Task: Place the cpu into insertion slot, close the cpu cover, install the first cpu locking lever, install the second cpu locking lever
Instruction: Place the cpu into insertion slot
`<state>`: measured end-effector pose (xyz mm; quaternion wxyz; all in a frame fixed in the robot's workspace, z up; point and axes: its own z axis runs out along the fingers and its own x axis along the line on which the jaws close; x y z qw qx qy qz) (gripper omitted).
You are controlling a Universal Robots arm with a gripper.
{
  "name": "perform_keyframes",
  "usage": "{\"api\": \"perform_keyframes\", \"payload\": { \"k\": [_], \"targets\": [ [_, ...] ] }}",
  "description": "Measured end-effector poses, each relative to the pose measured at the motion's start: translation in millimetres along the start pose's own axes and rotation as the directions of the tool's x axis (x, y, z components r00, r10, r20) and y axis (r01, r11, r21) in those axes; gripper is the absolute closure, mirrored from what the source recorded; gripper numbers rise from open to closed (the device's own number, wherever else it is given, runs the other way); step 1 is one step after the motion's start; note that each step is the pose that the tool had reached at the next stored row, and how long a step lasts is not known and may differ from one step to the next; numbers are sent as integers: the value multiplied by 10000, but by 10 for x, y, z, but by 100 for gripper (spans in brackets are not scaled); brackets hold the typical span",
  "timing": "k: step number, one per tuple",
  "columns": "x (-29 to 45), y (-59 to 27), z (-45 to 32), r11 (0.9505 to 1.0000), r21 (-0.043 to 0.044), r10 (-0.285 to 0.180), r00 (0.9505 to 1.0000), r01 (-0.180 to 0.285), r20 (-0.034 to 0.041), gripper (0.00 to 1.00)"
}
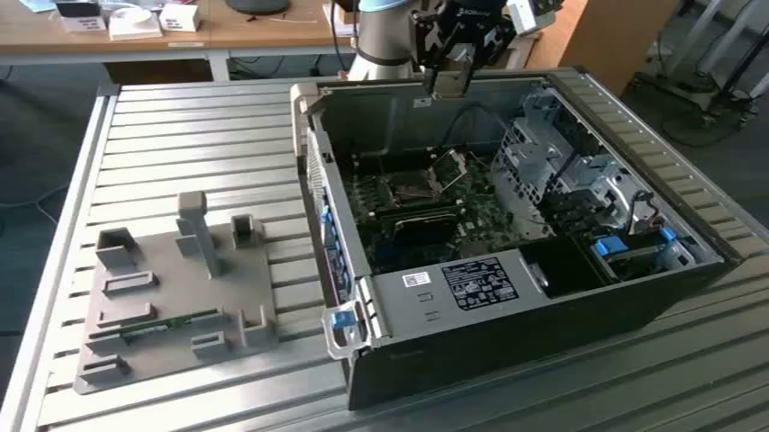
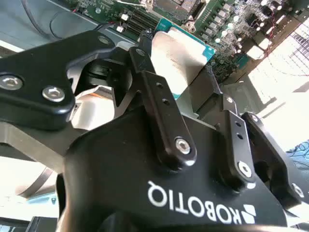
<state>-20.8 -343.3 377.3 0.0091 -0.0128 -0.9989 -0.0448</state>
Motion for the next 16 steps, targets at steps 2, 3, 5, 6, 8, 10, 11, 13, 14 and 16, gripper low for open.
{"api": "perform_keyframes", "payload": {
  "k": [2,3,5,6,8,10,11,13,14,16],
  "targets": [
    [0,0,0,10000,0,0,10000,0,0,46],
    [0,0,1,10000,1,0,10000,0,0,46],
    [0,0,4,10000,0,0,10000,0,0,46],
    [0,0,8,10000,-2,0,10000,0,1,46],
    [0,-2,16,10000,0,0,10000,0,0,46],
    [0,-2,27,10000,0,0,10000,0,0,46],
    [-1,-3,33,10000,0,0,10000,0,0,46],
    [-1,-3,38,10000,2,0,10000,0,-1,46],
    [-1,-4,38,10000,2,0,10000,0,-1,46],
    [-1,-4,39,10000,1,0,10000,0,0,46]
  ]
}}
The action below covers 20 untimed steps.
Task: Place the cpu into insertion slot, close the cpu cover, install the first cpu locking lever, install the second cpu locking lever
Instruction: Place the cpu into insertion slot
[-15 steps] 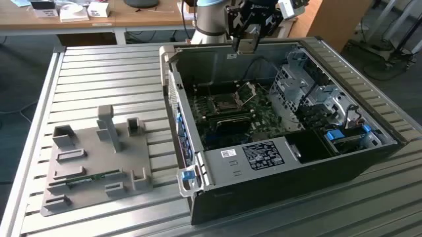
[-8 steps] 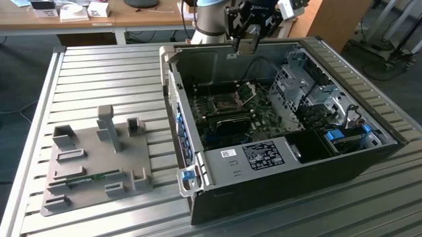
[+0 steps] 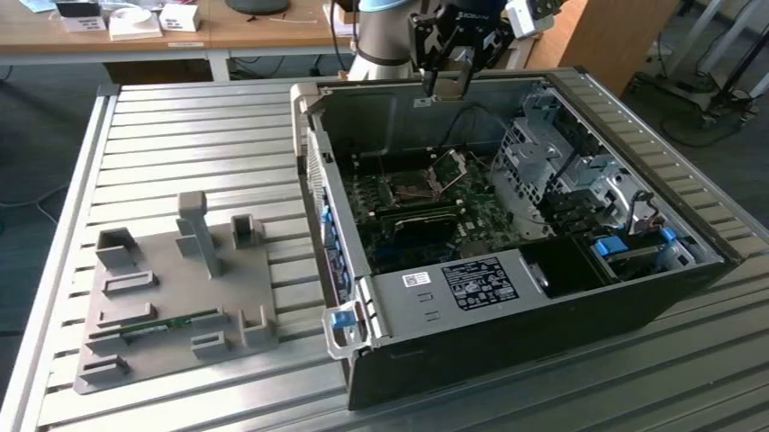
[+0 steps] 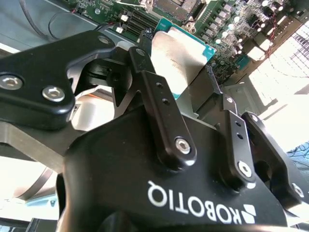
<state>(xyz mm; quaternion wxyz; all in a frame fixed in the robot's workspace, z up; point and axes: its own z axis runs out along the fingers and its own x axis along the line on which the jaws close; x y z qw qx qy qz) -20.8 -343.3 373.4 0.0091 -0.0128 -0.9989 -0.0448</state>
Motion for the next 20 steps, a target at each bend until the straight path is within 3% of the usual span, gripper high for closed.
{"api": "perform_keyframes", "payload": {
  "k": [20],
  "targets": [
    [-1,-3,30,10000,-1,0,10000,0,1,46]
  ]
}}
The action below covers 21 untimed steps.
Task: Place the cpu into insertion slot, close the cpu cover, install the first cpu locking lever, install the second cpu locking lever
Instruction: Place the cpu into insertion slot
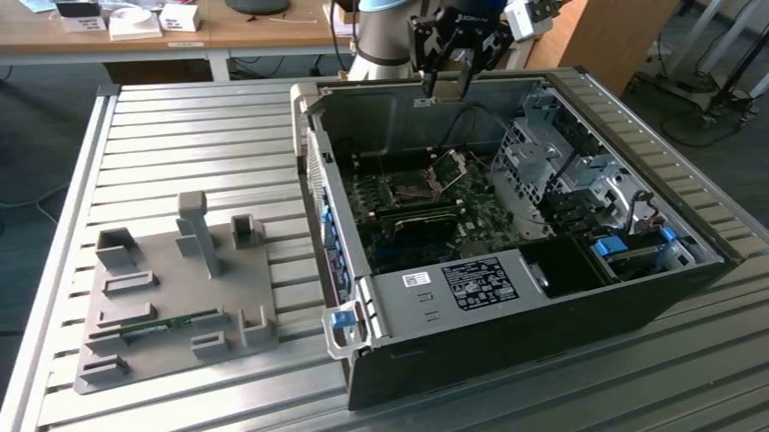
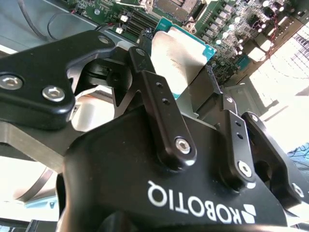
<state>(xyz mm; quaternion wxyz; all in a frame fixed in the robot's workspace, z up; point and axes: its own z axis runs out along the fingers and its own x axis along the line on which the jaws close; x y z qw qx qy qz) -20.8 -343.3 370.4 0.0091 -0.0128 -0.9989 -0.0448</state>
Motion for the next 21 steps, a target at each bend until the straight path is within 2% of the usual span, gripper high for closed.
{"api": "perform_keyframes", "payload": {
  "k": [21],
  "targets": [
    [-1,-4,46,10000,0,0,10000,0,0,46]
  ]
}}
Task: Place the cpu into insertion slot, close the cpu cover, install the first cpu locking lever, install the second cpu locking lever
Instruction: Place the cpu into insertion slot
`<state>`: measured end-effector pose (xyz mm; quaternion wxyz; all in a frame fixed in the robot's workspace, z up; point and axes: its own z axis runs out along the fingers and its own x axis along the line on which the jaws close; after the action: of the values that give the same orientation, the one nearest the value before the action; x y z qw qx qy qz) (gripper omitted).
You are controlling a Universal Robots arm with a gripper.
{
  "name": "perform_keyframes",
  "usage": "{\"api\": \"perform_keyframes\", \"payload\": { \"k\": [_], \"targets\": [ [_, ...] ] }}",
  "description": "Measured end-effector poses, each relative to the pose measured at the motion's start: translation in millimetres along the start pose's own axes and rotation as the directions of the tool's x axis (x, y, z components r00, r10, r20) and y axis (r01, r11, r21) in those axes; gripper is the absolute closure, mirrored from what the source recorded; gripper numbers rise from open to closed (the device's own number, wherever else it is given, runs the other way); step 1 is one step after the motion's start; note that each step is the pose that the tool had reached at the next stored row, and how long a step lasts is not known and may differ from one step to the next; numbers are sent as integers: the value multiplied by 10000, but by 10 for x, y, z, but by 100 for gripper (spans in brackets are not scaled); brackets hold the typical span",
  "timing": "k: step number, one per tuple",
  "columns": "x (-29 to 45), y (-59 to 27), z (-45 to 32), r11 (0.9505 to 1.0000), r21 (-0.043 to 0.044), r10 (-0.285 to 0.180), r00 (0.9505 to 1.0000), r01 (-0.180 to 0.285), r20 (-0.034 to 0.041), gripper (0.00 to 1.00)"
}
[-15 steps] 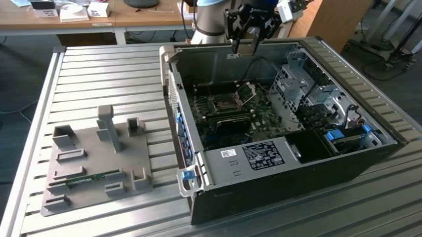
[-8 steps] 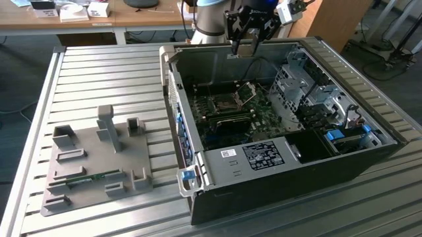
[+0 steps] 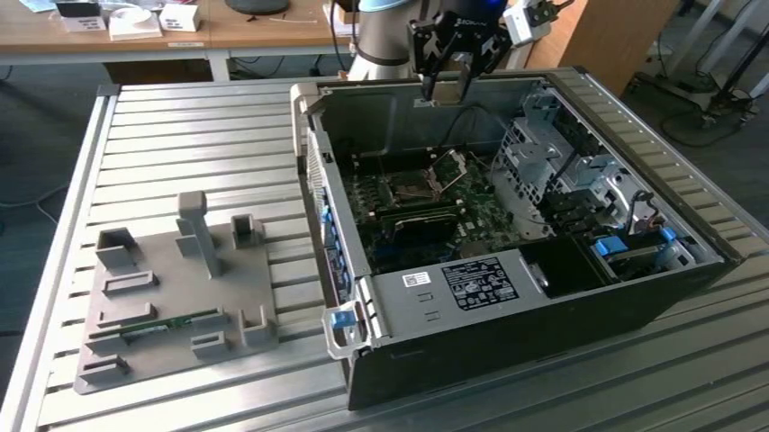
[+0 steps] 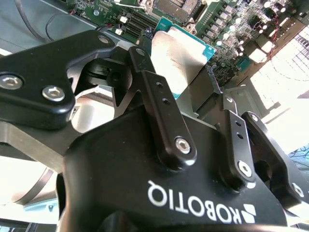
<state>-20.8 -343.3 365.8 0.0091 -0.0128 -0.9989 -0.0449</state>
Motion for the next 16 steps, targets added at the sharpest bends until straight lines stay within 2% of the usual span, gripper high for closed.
{"api": "perform_keyframes", "payload": {
  "k": [16],
  "targets": [
    [-1,-3,40,10000,-1,0,10000,0,1,46]
  ]
}}
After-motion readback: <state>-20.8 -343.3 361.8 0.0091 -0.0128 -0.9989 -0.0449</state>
